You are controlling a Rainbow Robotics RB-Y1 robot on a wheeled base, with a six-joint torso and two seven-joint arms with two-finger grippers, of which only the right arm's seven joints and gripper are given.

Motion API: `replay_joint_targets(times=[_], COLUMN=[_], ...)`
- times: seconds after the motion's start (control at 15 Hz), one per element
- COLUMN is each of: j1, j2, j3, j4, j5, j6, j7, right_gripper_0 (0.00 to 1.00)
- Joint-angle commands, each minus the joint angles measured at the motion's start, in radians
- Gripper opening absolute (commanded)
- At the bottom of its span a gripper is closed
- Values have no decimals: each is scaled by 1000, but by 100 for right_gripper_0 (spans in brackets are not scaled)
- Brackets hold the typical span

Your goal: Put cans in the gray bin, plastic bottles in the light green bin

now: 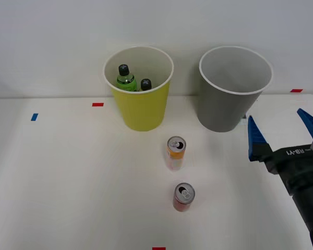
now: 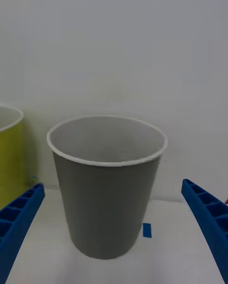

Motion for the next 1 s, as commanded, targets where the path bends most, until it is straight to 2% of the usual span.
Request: replay_joint_targets(times=[0.07, 0.13, 0.33, 0.47, 0.6, 1.0], j1=[80, 118, 199, 222, 229, 284], j2=[18, 14, 32, 60, 81, 132], j3=[-44, -65, -67, -36, 14, 57], j4=[-20, -20, -18, 14, 137, 158], j5=[1, -4, -18, -30, -29, -2], j6=[-3, -6, -23, -88, -301, -379], j7=[1, -5, -25, -66, -118, -218], right_gripper_0=[100, 100, 100, 100, 100, 100])
